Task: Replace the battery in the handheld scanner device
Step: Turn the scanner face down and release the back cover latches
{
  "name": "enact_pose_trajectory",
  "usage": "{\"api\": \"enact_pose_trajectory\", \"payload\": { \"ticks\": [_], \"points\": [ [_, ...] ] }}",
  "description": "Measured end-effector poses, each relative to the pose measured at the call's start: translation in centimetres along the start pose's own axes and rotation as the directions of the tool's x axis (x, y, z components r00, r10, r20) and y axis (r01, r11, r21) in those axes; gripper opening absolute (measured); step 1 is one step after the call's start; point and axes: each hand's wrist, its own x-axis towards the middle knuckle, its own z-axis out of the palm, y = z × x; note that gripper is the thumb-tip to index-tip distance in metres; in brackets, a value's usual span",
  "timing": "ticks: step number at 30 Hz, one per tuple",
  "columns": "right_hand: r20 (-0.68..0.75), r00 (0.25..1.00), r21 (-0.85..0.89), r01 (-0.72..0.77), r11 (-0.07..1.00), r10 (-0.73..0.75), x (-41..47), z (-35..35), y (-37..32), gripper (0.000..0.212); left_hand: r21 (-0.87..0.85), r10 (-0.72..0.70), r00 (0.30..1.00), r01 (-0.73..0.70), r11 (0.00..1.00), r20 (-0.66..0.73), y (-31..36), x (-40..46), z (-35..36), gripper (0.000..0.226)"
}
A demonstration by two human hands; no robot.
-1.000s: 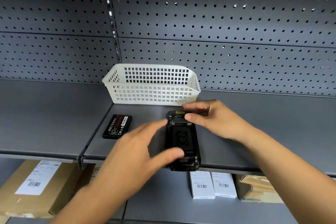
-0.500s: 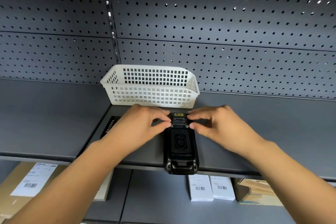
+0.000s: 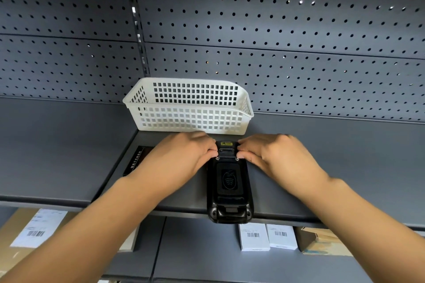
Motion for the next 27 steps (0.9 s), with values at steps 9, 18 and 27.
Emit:
{"api": "enact_pose_trajectory", "payload": {
  "ticks": [9, 18, 27],
  "points": [
    [-0.046, 0.989, -0.041, 0.138, 0.99, -0.139, 0.2, 0.1, 0.9, 0.045, 0.023, 0.016, 0.999, -0.017, 1.0, 0.034, -0.2, 0.2, 0.0, 0.026],
    [-0.046, 0.96, -0.07, 0.272, 0.96, -0.276, 0.9, -0.5, 1.6, 0.037, -0.011, 0.015, 0.996, -0.014, 1.0, 0.086, -0.3, 0.4, -0.7, 0.032],
    [-0.045, 0.973, -0.046, 0.224, 0.974, -0.226, 0.8, -0.7, 1.1, 0.035, -0.005, 0.008, 0.998, -0.007, 1.0, 0.056, -0.4, 0.1, -0.3, 0.031]
  ]
}}
